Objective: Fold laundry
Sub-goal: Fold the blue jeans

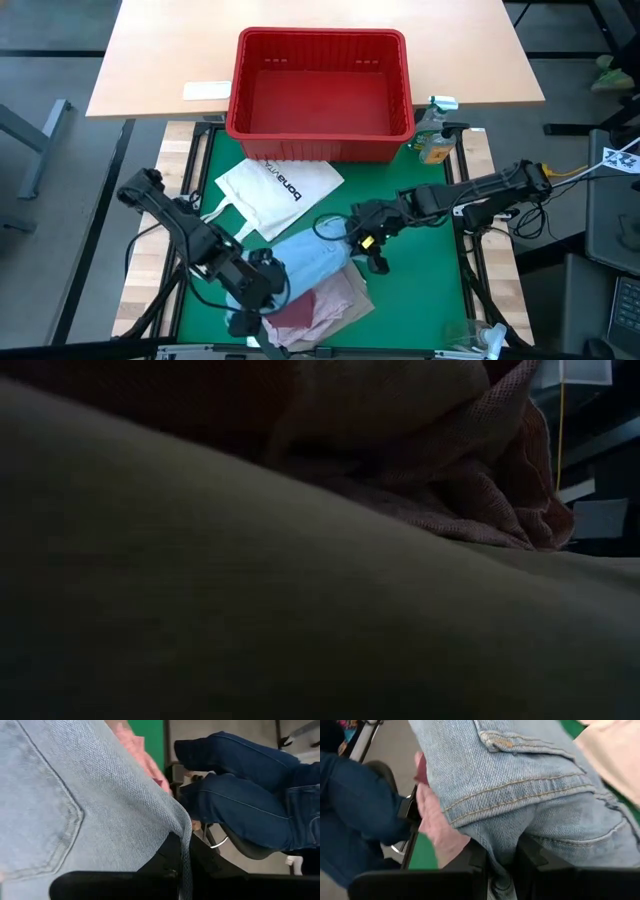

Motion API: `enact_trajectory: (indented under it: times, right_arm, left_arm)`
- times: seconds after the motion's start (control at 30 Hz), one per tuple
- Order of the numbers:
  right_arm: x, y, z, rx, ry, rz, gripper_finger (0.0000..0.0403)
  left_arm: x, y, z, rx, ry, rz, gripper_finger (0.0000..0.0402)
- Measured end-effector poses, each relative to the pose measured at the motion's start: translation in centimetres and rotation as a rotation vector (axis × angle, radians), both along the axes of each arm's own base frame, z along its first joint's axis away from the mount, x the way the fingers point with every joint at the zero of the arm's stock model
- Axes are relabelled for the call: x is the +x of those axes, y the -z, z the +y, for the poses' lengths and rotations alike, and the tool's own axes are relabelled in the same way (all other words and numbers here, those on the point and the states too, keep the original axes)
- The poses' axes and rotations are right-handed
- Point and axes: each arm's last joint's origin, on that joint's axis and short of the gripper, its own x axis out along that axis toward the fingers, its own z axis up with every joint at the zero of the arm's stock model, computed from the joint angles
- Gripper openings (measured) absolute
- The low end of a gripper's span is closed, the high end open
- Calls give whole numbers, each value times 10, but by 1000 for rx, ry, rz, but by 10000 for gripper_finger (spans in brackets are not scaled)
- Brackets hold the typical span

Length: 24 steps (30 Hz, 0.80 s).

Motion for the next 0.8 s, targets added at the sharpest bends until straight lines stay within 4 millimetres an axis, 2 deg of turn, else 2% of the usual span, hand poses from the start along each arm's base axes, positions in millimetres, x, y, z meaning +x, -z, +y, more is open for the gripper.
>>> enact_trajectory:
  times: [0.2,0.4,0.67,0.8]
  right_arm:
    - [-12,3,24,10,-97,57,50]
    - [-21,7,50,-21,-163,68,50]
    - [-19,40,79,-100,-220,188,51]
    - [-18,54,91,-109,-257,230,51]
  left_arm:
    - [20,13,-19,-76,36,-33,3]
    - [31,30,-39,-89,63,-45,3]
    - [49,72,-64,-40,81,20,16]
    - [57,82,-72,-85,101,4,23]
